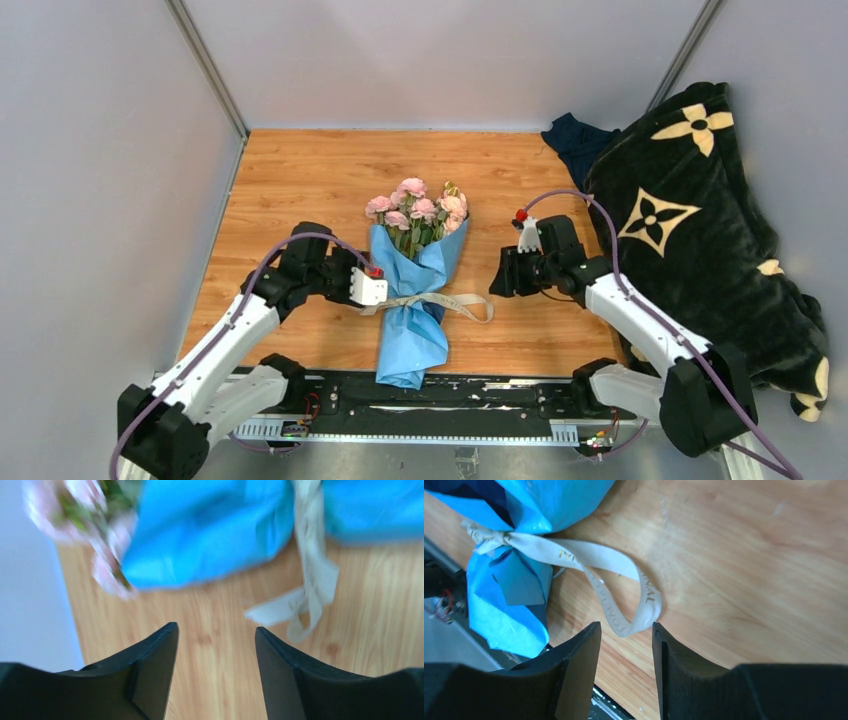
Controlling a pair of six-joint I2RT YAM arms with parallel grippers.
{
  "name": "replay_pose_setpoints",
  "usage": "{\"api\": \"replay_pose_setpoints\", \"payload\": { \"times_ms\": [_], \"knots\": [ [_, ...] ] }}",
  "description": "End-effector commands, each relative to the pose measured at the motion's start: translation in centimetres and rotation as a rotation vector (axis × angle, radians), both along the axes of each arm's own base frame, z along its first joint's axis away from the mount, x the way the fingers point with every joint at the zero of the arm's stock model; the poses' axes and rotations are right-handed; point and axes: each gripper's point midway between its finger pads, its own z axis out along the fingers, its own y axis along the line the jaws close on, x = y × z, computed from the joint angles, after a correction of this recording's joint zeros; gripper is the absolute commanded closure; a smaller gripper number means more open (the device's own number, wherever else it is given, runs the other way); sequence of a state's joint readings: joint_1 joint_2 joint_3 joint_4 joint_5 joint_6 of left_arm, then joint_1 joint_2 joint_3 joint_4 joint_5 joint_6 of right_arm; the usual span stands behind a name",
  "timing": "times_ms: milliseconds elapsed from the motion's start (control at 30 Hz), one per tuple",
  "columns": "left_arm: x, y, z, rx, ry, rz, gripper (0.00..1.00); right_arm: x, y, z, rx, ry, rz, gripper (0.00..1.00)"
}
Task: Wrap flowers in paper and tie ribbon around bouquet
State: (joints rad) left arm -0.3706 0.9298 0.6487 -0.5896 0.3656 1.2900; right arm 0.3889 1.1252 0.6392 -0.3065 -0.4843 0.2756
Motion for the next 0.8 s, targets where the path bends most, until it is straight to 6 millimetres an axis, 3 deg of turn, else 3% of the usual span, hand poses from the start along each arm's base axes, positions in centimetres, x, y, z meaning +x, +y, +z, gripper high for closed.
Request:
{"api": "replay_pose_setpoints", "payload": {
  "times_ms": [0, 67, 167, 400, 767],
  "knots": [
    [-5.5, -5.9, 3.0, -0.167, 0.149, -0.102, 0.37, 0.3, -2.7, 0.9, -0.198, -0.041, -0.077, 0.52],
    [-7.6, -8.2, 2.7, -0.184, 0.212, -0.116, 0.4, 0.5, -2.0, 1.4, -0.204, -0.073, -0.061, 0.54],
    [-8.5, -9.9, 0.5, -0.175, 0.271, -0.077, 0.5, 0.8, 0.7, 2.1, -0.135, -0.117, -0.001, 0.6],
    [-5.3, -12.3, -0.5, -0.198, 0.103, -0.062, 0.56, 0.8, 3.1, 1.3, -0.097, -0.118, 0.067, 0.63],
    [-5.6, -13.2, -2.3, -0.186, 0.121, -0.044, 0.68, 0.5, 3.0, 0.3, -0.103, -0.121, 0.083, 0.63]
  ]
}}
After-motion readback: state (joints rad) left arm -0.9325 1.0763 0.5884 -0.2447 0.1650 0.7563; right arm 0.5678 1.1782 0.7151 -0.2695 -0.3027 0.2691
